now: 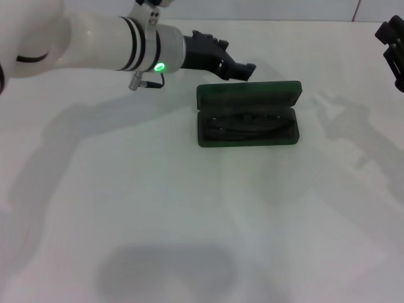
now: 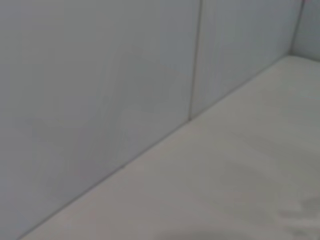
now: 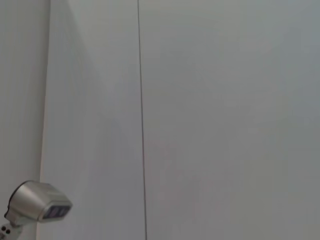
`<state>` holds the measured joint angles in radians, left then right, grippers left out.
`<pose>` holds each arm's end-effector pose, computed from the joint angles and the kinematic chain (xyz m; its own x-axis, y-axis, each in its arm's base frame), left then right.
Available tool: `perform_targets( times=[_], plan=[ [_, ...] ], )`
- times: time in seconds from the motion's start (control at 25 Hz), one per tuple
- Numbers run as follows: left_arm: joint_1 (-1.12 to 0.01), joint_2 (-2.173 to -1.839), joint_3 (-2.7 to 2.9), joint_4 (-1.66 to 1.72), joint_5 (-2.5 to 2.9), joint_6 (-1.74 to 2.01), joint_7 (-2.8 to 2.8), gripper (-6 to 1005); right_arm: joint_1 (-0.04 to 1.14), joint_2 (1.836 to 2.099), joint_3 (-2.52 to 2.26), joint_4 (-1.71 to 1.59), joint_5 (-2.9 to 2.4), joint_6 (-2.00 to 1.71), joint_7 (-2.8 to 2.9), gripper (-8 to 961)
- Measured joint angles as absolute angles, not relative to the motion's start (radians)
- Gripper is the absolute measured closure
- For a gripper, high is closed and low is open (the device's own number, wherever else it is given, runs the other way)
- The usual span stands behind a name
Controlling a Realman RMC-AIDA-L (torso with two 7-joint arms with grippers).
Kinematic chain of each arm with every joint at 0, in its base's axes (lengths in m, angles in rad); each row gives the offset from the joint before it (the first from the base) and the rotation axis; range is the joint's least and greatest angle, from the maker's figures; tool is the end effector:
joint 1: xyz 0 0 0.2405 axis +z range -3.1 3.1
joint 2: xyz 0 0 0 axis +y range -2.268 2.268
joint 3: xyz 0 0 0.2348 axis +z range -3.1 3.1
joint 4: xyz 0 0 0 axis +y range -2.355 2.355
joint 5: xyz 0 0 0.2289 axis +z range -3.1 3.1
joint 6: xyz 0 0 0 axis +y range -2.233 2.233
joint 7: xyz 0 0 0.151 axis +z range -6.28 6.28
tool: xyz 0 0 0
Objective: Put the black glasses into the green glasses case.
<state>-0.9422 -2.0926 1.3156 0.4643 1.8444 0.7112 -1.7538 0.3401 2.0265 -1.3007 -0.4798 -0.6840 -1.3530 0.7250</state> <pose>-0.1439 0.4524 -0.0867 0.8965 0.3592 0.2593 0.4402 -0.7879 -0.4306 0.2581 0.3448 0.0309 0.5909 0.1768 -0.7871 -0.5420 -0.6357 -0.5497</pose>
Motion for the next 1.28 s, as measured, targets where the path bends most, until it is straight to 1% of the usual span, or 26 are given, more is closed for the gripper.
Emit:
perform_targets(
  times=[0.88,0.96,1.08,1.16,1.28],
  plan=[
    [-0.922,-2.098,1.473,0.473,1.842,0.716,-1.747,176,0.347,2.026,-1.301,-0.480,-0.682,-1.356,0.726,770],
    [-0.891,-2.098,1.469,0.516,1.823,0.719,-1.735,176,0.347,2.026,-1.301,-0.480,-0.682,-1.356,0.726,770],
    [-0.801,-2.094,1.466,0.640,1.721,0.745,-1.669,176,0.347,2.026,-1.301,-0.481,-0.682,-1.356,0.726,769],
    [-0.722,-2.090,1.460,0.731,1.606,0.810,-1.576,176,0.347,2.025,-1.302,-0.483,-0.685,-1.356,0.726,769],
    [-0.606,-2.074,1.393,0.835,1.475,1.016,-1.451,175,0.356,2.019,-1.319,-0.489,-0.697,-1.358,0.735,769]
  ],
)
